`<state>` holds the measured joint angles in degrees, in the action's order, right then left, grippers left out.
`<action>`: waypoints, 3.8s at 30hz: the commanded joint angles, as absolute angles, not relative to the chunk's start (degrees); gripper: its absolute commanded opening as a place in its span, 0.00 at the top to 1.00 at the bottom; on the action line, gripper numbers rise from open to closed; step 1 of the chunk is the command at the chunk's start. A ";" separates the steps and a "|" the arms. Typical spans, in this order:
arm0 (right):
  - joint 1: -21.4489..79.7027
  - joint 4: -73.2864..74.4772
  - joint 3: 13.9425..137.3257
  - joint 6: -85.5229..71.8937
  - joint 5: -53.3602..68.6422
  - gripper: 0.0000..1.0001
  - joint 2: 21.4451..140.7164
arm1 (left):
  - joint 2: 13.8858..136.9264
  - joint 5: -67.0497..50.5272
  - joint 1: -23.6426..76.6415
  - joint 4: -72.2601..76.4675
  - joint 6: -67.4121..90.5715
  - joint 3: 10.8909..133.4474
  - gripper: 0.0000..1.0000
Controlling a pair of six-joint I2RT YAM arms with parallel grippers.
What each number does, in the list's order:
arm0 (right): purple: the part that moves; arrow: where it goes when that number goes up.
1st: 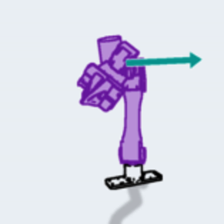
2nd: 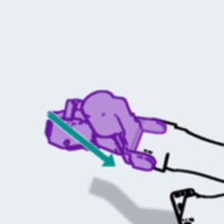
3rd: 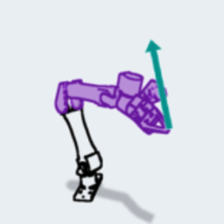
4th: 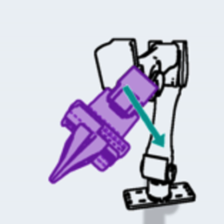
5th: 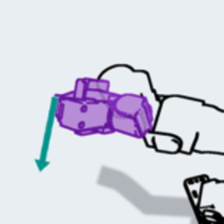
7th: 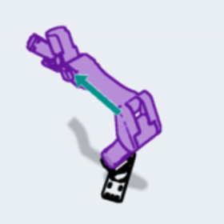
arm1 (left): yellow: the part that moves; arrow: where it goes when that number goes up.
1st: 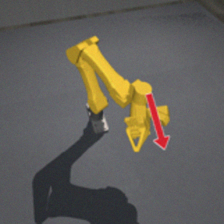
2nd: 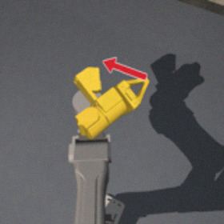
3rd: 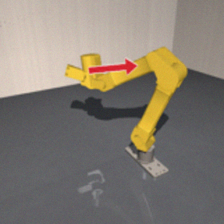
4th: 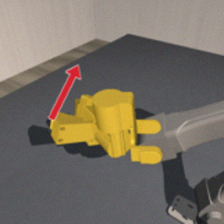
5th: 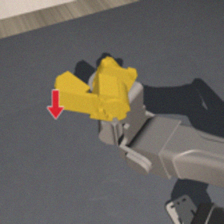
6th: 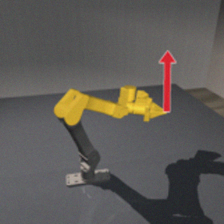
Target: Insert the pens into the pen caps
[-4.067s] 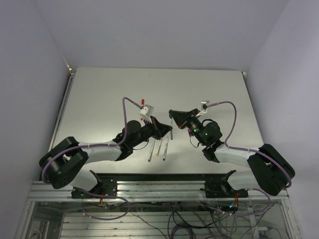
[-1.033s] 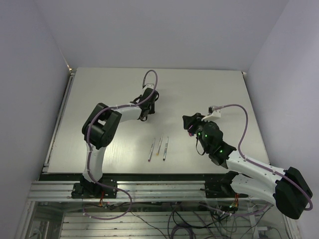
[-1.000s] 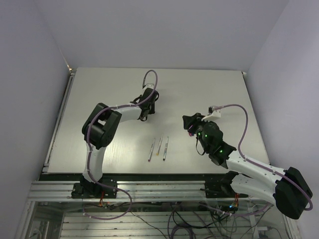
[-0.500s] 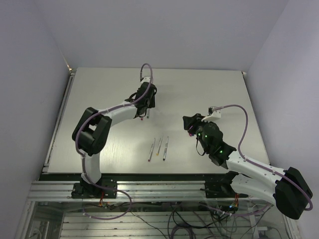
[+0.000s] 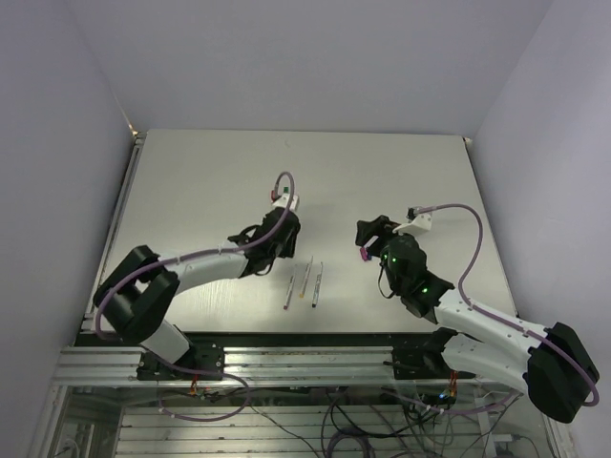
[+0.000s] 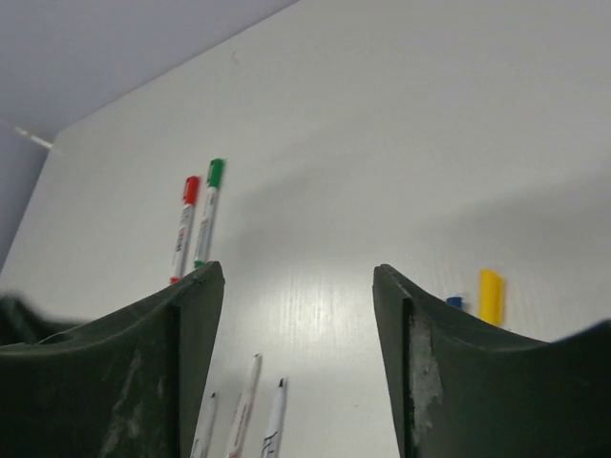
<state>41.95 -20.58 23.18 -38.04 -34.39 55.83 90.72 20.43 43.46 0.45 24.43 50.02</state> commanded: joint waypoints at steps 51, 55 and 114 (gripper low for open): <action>36.12 -8.76 24.41 -45.49 -38.88 0.37 54.53 | 92.89 20.94 59.77 -24.06 30.04 46.52 0.63; 36.08 -8.35 24.48 -45.79 -38.92 0.37 54.06 | 93.79 17.82 59.77 -24.95 29.82 46.75 0.79; 32.17 -1.78 39.37 -34.75 -22.15 0.72 90.05 | 78.97 1.39 51.04 -8.29 26.86 47.89 0.93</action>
<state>32.58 -1.83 38.65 -34.83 -23.11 89.23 78.22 3.42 51.46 -10.15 27.42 45.58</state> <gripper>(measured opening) 0.293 0.099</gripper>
